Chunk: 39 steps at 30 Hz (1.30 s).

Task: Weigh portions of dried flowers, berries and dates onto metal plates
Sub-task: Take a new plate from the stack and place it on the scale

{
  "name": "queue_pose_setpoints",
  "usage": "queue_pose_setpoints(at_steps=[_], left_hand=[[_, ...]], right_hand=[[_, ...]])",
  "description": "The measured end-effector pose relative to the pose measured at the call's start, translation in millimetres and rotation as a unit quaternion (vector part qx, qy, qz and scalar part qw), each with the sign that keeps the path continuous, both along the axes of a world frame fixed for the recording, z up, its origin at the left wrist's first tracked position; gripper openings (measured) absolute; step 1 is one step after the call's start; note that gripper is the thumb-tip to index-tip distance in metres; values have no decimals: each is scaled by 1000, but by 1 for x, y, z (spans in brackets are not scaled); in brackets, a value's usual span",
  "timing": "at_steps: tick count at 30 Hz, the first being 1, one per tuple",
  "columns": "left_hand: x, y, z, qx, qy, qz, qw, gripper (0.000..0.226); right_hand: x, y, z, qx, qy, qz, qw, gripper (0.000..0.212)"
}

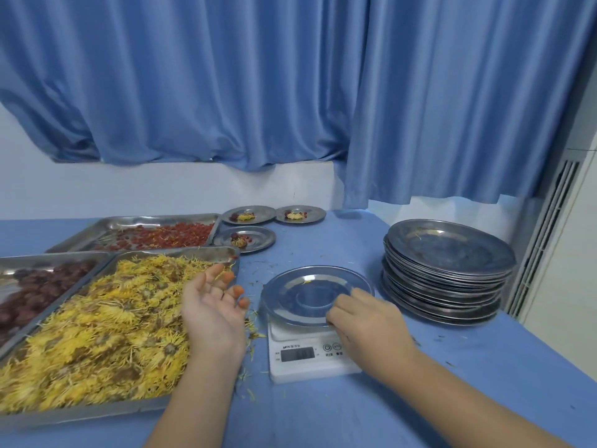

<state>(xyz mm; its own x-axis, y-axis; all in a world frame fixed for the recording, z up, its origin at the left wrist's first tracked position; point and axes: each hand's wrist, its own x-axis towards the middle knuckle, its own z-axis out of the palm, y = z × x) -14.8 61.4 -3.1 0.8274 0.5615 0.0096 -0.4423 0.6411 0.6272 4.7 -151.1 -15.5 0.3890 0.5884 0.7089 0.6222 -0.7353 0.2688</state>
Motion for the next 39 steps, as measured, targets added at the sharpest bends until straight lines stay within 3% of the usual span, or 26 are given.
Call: queue_pose_setpoints(at_steps=[4, 8, 13, 17, 26, 29, 32, 39], left_hand=[[2, 1, -2, 14, -2, -7, 1000, 29], [2, 0, -1, 11, 3, -14, 1000, 28], [3, 2, 0, 4, -5, -20, 1000, 28], [1, 1, -1, 12, -4, -18, 1000, 28], [0, 2, -3, 22, -3, -13, 1000, 26], [-2, 1, -3, 29, 1, -15, 999, 26], [-2, -1, -3, 43, 2, -17, 999, 27], [-1, -2, -4, 79, -2, -31, 996, 26]], right_hand=[[-1, 6, -4, -1, 60, -10, 998, 28], [-13, -8, -9, 32, 133, 44, 990, 15], [-29, -43, -28, 128, 183, 24, 974, 18], [-24, -46, -33, 214, 256, -17, 942, 7], [-21, -41, -31, 168, 315, 53, 933, 23], [-23, -43, -31, 184, 312, 74, 929, 16], [-24, -48, -33, 181, 310, 65, 931, 8], [-23, -46, -39, 107, 314, 28, 943, 23]])
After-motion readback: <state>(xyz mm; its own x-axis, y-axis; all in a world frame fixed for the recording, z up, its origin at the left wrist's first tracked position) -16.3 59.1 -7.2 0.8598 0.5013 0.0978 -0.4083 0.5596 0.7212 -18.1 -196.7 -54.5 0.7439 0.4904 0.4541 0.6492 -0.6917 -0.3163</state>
